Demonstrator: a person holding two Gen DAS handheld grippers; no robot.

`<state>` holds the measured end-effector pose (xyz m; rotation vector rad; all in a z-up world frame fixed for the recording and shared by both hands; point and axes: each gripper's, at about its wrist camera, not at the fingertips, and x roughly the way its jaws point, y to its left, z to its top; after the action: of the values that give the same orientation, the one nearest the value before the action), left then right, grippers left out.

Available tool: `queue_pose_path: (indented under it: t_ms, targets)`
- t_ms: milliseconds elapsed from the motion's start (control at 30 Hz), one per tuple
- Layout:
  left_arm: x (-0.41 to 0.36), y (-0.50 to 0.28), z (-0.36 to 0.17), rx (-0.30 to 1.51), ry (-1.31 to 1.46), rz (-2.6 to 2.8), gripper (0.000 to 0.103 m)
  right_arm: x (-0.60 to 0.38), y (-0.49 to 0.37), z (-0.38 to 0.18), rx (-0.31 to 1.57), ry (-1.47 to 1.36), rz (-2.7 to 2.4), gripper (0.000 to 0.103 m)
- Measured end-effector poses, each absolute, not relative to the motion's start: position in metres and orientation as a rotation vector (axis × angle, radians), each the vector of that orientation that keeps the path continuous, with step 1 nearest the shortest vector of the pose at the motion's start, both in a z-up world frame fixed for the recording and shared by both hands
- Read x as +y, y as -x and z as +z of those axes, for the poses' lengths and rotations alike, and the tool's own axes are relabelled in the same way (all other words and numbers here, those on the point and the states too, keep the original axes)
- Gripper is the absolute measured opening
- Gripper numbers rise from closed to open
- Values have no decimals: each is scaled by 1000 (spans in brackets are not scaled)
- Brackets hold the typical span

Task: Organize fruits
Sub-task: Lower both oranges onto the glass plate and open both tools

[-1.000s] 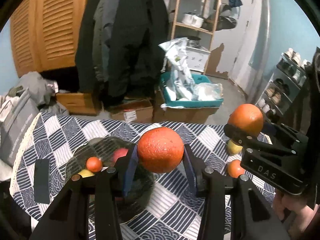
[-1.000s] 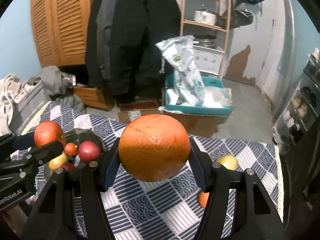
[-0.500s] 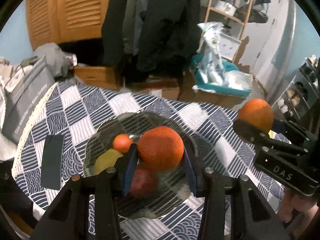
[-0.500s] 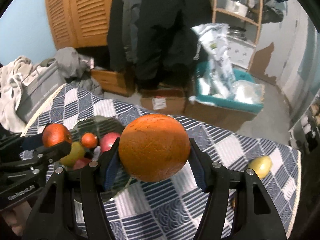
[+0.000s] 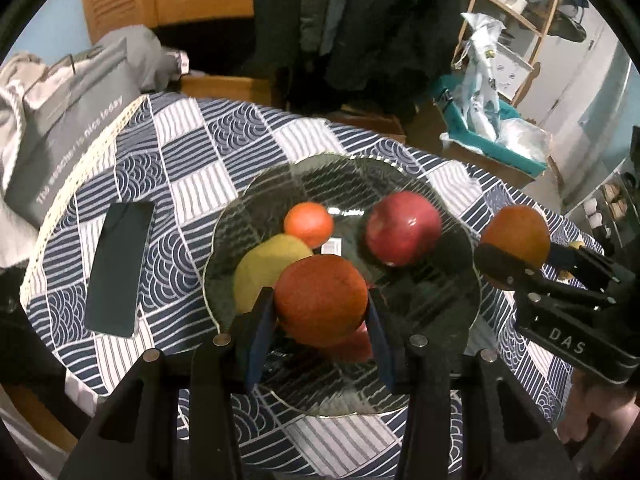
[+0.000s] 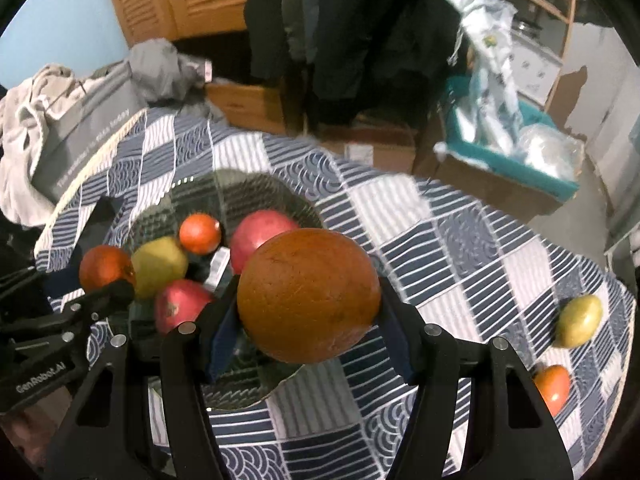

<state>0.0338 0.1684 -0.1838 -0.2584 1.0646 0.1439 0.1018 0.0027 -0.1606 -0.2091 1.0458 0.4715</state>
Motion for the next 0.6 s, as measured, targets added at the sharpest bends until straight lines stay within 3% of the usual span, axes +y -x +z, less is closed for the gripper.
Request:
queue_pose_path:
  t_ms: [467, 600]
  targets:
    - [176, -32, -212, 1154, 276, 170, 46, 22, -94, -183, 1109, 260, 517, 63]
    - [169, -32, -212, 1163, 220, 182, 53, 23, -94, -185, 1127, 258, 520, 64]
